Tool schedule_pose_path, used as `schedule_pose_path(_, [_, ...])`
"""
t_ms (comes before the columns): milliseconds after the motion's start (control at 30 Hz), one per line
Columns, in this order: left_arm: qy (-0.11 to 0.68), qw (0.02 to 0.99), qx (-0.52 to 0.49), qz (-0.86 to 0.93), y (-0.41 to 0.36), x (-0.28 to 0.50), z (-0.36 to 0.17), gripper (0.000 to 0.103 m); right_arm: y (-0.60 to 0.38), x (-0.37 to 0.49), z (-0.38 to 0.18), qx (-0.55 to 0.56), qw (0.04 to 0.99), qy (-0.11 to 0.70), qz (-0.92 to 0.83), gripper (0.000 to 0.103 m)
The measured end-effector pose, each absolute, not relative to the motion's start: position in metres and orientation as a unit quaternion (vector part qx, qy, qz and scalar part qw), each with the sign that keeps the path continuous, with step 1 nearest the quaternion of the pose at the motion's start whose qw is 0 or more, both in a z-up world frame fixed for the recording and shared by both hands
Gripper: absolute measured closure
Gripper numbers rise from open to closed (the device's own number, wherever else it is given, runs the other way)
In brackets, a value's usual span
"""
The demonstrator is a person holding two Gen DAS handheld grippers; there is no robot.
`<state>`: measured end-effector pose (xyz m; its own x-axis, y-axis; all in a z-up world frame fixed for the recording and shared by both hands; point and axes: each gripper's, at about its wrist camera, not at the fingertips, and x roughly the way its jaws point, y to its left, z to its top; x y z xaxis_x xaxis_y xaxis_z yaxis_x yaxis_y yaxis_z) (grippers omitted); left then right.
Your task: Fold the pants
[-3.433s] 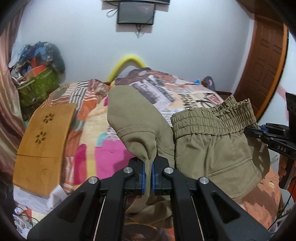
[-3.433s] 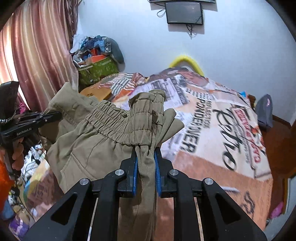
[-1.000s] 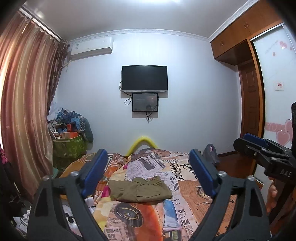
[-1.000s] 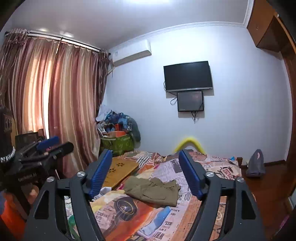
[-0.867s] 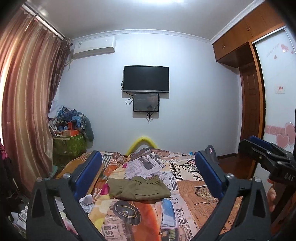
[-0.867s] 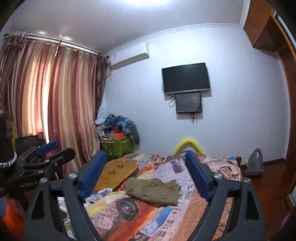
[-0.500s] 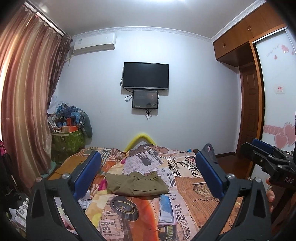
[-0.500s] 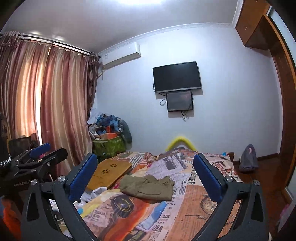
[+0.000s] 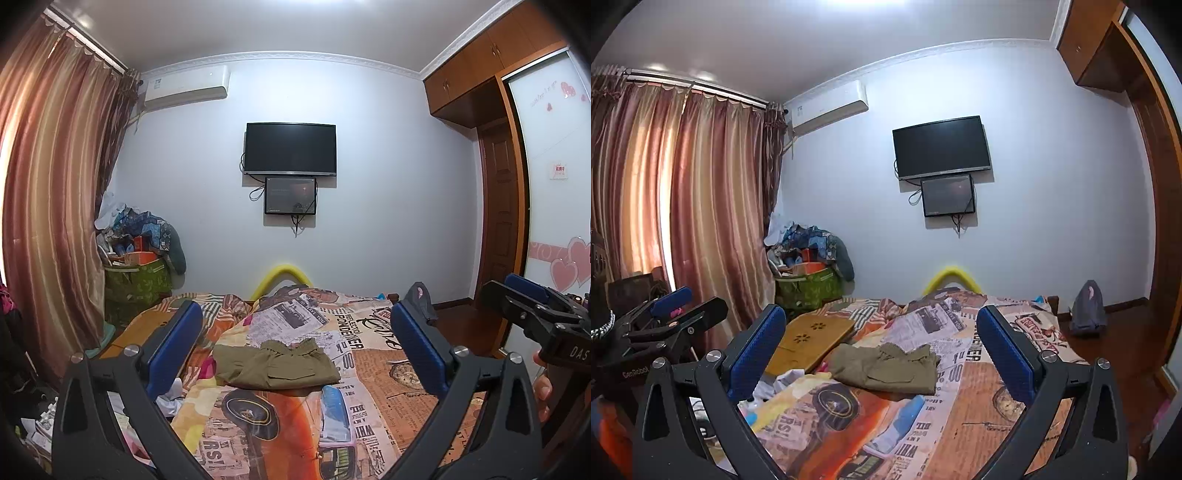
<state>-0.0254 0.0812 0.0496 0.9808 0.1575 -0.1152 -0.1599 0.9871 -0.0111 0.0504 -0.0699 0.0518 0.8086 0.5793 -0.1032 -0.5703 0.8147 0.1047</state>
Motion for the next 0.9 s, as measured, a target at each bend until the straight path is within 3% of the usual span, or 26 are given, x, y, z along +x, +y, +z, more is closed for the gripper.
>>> schedule_pose_path(900, [0.061,0.995,-0.012,0.072,0.0809,-0.0236,0.0450,0.000,-0.0705,0.0528,0.0501,0.035,0.949,0.077,0.305,0.000])
